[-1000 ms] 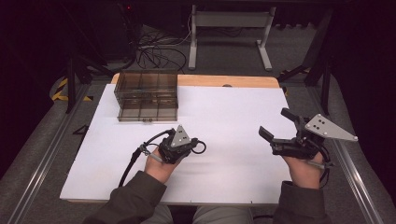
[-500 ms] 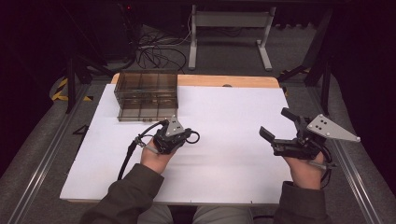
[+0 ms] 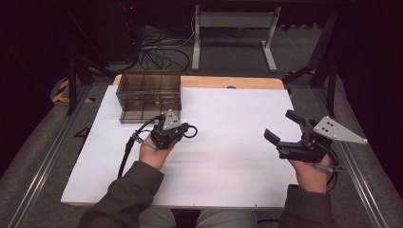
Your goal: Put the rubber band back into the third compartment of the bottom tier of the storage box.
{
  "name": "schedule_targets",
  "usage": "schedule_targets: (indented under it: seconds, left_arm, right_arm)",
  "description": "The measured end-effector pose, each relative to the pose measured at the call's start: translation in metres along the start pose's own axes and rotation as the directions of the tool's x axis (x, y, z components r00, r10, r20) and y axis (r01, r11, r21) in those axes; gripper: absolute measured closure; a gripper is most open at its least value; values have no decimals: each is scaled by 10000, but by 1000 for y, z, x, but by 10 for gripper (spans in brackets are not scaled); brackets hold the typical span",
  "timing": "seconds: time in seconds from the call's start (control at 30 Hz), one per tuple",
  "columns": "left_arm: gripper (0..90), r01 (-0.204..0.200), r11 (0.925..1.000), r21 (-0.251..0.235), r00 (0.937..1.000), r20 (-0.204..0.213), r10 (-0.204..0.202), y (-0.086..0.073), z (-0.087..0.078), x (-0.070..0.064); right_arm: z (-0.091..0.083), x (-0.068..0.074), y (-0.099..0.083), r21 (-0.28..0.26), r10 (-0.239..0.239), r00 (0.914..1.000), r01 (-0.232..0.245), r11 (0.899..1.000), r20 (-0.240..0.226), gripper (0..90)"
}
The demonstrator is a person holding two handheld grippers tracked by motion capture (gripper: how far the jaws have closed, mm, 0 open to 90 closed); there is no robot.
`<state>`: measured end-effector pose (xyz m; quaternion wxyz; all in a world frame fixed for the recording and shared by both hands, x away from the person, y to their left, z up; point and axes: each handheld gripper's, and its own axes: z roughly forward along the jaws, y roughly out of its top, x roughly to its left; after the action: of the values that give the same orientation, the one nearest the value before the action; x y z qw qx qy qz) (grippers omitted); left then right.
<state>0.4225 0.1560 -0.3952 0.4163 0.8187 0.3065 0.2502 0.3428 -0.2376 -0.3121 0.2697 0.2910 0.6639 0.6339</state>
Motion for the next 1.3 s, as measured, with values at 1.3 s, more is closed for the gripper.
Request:
schedule_targets:
  seconds: [1.3]
  left_arm:
    - [858, 235, 9972, -709, 9874, -1546, -343, 19, 1, 46]
  right_arm:
    - [-4, -9, -3, 6, 329, 9994, -329, 9995, -92, 30]
